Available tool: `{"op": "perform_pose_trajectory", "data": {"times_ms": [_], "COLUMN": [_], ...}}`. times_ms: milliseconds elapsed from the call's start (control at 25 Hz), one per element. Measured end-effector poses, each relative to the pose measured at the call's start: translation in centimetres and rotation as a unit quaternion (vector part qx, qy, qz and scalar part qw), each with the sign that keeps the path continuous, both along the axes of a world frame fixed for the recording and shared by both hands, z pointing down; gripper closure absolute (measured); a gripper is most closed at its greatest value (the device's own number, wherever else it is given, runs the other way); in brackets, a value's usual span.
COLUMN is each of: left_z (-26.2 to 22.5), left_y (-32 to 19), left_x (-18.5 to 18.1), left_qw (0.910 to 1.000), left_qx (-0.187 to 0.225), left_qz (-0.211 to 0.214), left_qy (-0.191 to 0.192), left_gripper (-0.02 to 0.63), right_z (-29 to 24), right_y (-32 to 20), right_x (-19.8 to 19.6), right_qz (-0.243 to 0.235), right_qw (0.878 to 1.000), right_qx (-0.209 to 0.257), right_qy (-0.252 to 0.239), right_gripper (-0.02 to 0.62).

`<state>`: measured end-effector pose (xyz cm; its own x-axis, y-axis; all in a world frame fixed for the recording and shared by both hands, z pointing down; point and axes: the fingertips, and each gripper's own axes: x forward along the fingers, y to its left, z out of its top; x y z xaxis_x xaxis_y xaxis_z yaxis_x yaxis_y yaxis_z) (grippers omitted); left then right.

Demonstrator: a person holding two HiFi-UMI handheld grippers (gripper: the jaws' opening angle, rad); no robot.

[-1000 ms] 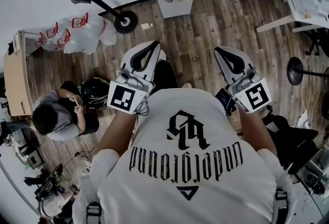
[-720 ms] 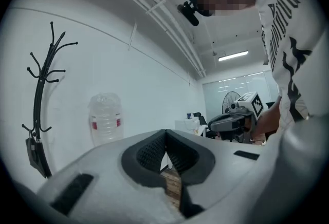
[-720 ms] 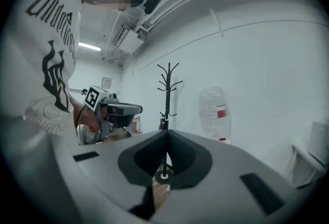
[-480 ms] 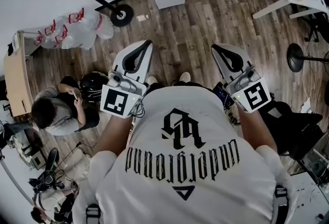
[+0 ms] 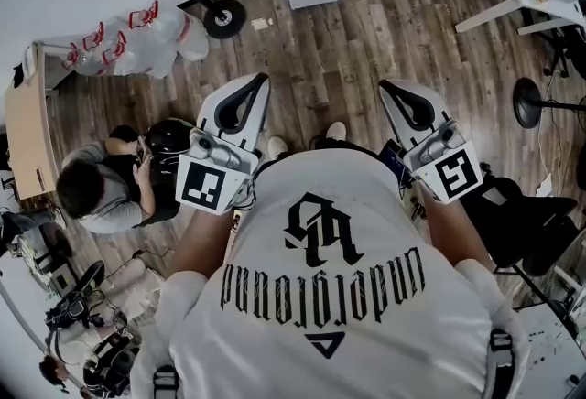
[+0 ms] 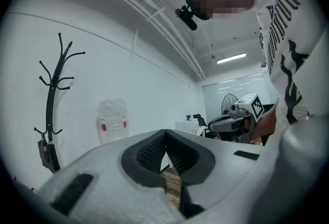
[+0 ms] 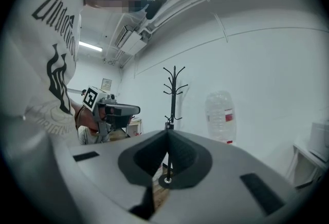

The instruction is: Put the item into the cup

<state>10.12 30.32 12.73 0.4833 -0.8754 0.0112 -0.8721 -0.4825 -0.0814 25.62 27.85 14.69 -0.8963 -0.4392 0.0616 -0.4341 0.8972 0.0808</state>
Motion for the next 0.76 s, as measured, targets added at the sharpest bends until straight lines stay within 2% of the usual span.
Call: {"op": "perform_pose_trajectory", "data": {"times_ms": [240,400,760], "left_z": [-0.8,-0.2,-0.3], "left_y": [1.6,2.2,2.2], "left_x": [-2.9,-3.9,-4.4], "left_qw": [0.9994,0.9999,0.9999], "left_qx": [0.033,0.005,-0.007], "left_qz": [-0.006,-0.010,-0.015], "left_qy": [0.002,0.004,0.000], "left_gripper": [0.598,0.598,0.599], "right_z": [-0.2,-0.3,-0.5], "right_y": [1.5,1.6,1.4], "right_x": [-2.7,-3.5,-4.5], "right_qz": [-0.007,-0.005,-0.012], "right_qw": [1.000,1.000,1.000], "right_qx": [0.000,0.000,0.002], "right_qy": [0.001,0.005,0.004], "right_gripper": [0.589,0.590,0.590]}}
